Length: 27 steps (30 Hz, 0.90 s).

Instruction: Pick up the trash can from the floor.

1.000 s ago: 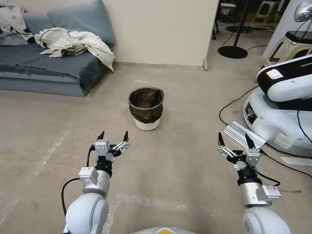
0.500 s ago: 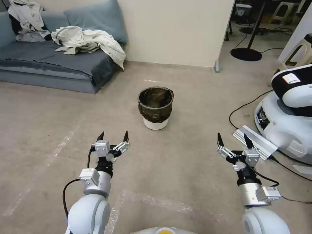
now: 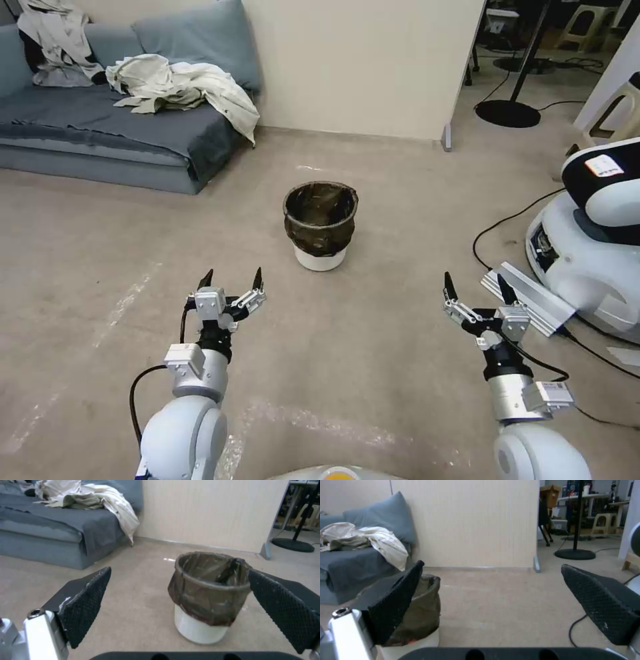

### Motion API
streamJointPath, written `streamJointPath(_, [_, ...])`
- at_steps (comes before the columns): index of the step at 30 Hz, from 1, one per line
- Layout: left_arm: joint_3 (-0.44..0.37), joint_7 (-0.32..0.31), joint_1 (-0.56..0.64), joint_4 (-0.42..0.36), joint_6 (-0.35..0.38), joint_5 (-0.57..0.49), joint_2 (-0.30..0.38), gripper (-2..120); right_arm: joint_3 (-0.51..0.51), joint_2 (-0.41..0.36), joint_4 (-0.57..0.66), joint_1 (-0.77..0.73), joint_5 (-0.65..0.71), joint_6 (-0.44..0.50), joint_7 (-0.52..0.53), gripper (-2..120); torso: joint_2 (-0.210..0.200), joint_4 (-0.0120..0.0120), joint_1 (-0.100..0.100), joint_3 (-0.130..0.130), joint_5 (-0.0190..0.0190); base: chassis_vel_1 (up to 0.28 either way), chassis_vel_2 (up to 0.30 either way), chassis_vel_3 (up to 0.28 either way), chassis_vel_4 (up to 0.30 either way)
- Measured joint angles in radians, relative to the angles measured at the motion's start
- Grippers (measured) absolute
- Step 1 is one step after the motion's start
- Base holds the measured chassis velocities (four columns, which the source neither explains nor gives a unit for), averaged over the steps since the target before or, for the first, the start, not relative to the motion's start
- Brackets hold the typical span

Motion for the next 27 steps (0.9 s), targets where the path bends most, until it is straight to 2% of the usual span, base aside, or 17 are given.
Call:
streamJointPath(26, [0.001,0.008,-0.036,0.038,-0.006,-0.025,0.020,100,-0.006,0.019,-0.001,0.000,-0.026,-0.007,-0.001,100,0.000,0.0001,0.000,0.000,-0.0003,-0.149,0.154,0.146,-0.149])
streamJointPath(27, [0.002,0.008,-0.036,0.039,-0.006,-0.025,0.020,100,-0.007,0.020,-0.002,0.001,-0.027,-0.007,-0.001,100,0.000,0.0002,0.000,0.000,0.0007,-0.155,0.192,0.180,-0.160])
